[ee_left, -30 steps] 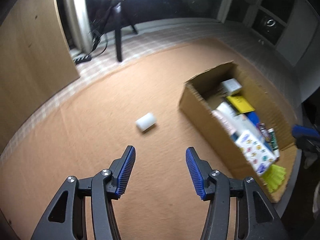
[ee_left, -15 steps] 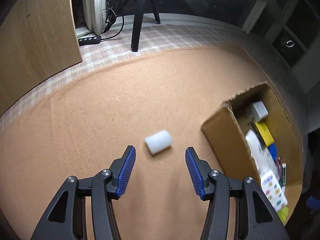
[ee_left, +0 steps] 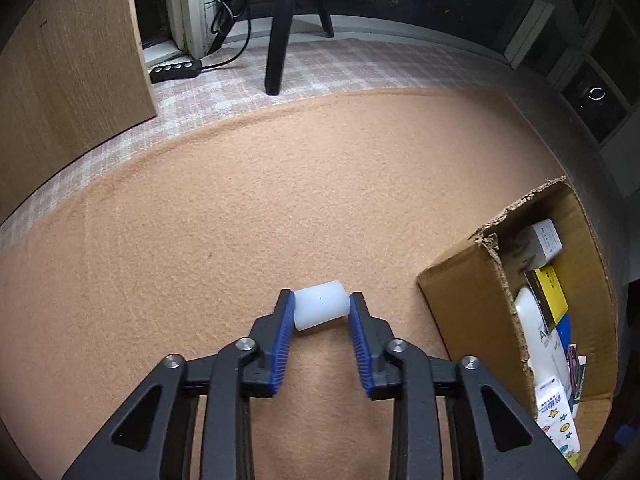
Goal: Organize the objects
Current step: 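Grasp the white cylinder on the mat with the left tool, then carry the white cylinder over the box with the left tool and release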
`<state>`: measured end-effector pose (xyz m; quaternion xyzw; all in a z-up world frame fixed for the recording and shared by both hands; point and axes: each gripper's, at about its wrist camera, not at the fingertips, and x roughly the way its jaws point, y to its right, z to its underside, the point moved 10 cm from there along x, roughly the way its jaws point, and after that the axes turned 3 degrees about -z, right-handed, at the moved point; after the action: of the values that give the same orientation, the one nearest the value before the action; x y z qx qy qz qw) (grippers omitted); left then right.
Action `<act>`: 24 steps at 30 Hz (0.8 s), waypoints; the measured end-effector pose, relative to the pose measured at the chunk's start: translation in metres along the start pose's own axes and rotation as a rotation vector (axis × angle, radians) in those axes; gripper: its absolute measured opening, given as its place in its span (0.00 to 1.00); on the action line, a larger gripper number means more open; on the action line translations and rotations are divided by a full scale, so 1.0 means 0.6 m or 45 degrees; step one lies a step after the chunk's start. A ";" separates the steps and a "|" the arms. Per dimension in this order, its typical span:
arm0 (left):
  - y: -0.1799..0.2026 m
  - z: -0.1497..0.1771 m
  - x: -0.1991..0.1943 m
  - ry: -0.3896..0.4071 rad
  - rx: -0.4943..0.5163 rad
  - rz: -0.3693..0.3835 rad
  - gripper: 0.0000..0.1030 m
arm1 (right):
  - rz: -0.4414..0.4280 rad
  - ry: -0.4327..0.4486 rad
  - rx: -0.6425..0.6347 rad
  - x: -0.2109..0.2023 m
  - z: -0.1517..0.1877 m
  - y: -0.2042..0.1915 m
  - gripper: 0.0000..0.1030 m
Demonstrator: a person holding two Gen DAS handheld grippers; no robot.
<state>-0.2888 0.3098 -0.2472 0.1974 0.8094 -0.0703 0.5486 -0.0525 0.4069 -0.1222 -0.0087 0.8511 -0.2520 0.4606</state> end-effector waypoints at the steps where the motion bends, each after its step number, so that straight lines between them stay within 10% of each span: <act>1: -0.002 0.001 0.001 0.000 0.003 -0.002 0.27 | -0.001 -0.001 0.001 0.001 -0.001 0.001 0.28; 15: 0.006 0.003 -0.048 0.071 0.075 -0.008 0.13 | 0.007 0.016 -0.032 -0.001 -0.001 -0.008 0.28; 24: 0.121 0.016 -0.151 0.184 0.244 0.113 0.13 | 0.038 0.046 -0.043 -0.015 -0.001 -0.001 0.28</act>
<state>-0.2226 0.3509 -0.1604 0.2890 0.8269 -0.1088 0.4699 -0.0482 0.4088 -0.1147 0.0007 0.8634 -0.2310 0.4485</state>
